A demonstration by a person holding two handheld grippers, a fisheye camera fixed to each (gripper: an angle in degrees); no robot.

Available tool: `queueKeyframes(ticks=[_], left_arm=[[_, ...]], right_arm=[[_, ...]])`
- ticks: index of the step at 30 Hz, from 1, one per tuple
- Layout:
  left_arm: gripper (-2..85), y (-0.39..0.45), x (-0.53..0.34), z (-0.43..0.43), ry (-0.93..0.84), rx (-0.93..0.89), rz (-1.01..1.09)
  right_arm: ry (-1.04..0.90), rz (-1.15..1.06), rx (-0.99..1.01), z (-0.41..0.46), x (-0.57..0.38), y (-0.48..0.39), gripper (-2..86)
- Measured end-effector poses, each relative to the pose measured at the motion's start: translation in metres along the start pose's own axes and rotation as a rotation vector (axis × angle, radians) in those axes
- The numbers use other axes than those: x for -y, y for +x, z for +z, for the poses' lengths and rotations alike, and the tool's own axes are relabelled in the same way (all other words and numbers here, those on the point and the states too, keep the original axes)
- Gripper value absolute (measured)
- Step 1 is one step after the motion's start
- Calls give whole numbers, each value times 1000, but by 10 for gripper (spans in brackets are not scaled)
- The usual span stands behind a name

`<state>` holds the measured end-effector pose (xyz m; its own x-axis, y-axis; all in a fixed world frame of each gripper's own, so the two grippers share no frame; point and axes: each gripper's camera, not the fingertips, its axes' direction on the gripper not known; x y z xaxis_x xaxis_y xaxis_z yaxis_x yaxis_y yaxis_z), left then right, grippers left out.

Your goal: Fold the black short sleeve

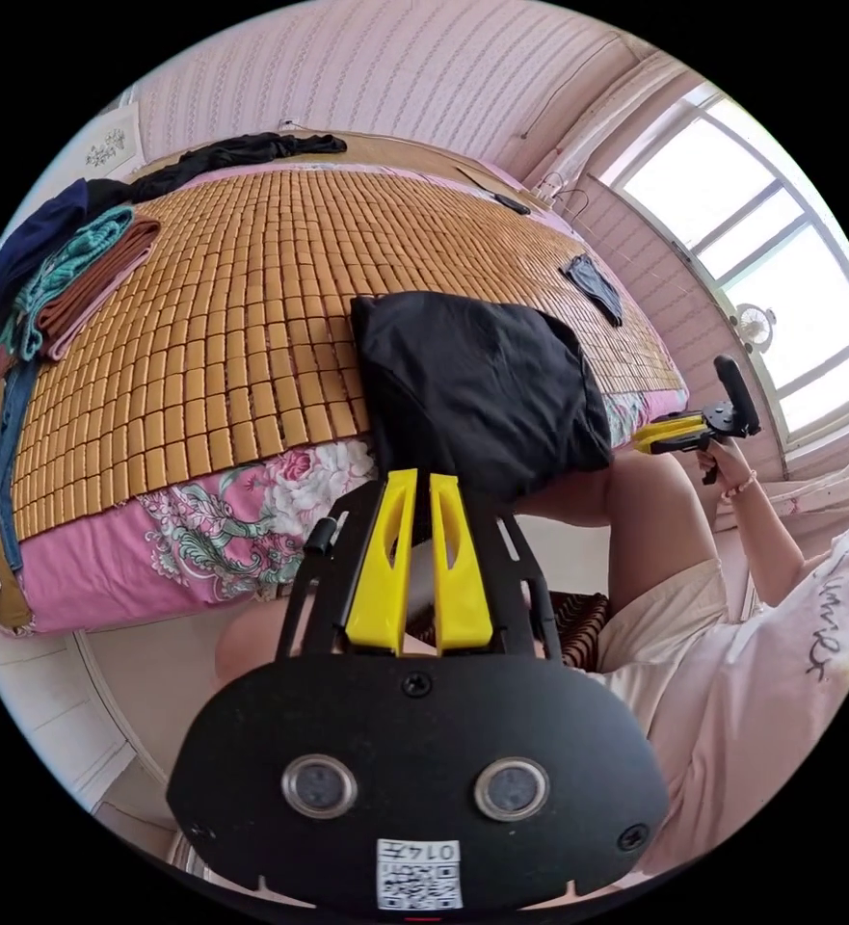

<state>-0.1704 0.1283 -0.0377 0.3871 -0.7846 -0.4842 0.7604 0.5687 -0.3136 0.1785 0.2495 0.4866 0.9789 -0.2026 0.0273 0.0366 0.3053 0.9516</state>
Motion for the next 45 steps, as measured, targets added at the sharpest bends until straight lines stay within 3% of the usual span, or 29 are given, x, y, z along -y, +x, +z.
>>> queueKeyframes(ticks=[6, 12, 17, 23, 28, 35, 38, 41, 45], left_arm=[[38, 4, 11, -21, 48, 145, 24], [49, 8, 72, 2, 120, 154, 43], [50, 5, 123, 36, 102, 130, 10], [54, 2, 138, 85, -39, 201, -1], [50, 6, 133, 86, -34, 159, 20], [57, 21, 122, 80, 7, 154, 10], [64, 50, 112, 55, 62, 236, 85], [60, 106, 91, 35, 113, 312, 254], [47, 189, 53, 57, 74, 158, 385]], right_arm=[[183, 69, 15, -28, 26, 14, 82], [347, 194, -4, -40, 104, 48, 69], [278, 338, 59, -14, 157, 89, 71], [235, 288, 128, -4, 182, 93, 6], [310, 316, 197, -17, 185, 102, -5], [258, 369, 225, 4, 212, 94, -3], [302, 315, 35, -24, 215, 62, -2], [303, 96, -85, -39, 236, -8, -3], [147, -266, -124, -6, 294, -128, -4]])
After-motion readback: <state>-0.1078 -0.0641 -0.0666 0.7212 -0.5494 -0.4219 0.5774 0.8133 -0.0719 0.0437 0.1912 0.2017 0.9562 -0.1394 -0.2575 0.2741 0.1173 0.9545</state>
